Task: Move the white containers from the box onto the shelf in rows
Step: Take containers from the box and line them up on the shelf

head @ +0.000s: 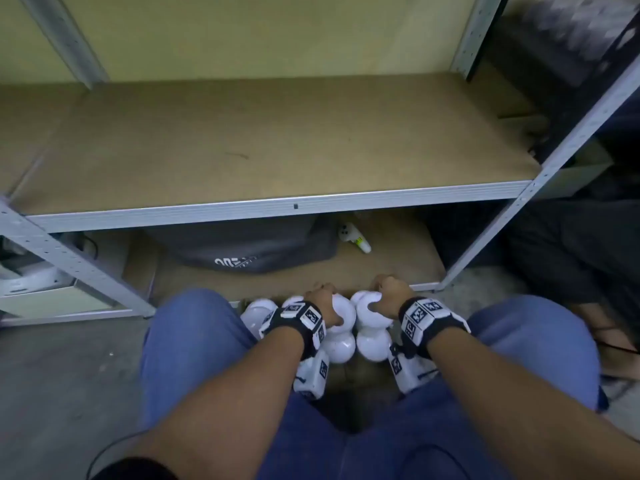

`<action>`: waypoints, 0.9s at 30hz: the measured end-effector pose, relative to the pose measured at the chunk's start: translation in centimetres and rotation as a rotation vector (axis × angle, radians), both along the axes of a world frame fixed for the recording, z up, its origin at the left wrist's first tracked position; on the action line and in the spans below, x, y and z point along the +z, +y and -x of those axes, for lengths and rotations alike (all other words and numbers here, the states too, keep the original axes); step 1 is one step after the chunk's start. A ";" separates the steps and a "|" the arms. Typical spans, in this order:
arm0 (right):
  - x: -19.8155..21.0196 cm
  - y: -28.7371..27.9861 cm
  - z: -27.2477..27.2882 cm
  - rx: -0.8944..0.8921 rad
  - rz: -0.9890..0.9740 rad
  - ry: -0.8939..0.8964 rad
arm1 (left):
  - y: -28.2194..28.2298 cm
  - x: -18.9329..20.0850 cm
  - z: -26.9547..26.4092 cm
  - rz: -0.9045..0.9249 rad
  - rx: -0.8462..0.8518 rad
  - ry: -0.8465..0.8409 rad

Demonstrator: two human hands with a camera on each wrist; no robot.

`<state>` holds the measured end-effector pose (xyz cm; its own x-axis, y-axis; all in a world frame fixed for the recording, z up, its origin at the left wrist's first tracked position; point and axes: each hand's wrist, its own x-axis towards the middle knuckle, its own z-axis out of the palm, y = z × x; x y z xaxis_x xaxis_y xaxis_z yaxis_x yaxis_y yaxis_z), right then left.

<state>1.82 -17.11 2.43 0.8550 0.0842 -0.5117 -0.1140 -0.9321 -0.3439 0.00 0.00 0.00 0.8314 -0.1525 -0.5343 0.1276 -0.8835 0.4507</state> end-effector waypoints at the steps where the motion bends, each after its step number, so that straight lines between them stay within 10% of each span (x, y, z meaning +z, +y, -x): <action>1: -0.2 -0.1 0.4 0.001 -0.005 -0.022 | 0.0 0.1 0.5 0.013 0.003 -0.008; 27: -8.7 0.7 -2.2 0.091 0.230 0.143 | -2.4 -9.2 -2.4 -0.203 -0.157 -0.001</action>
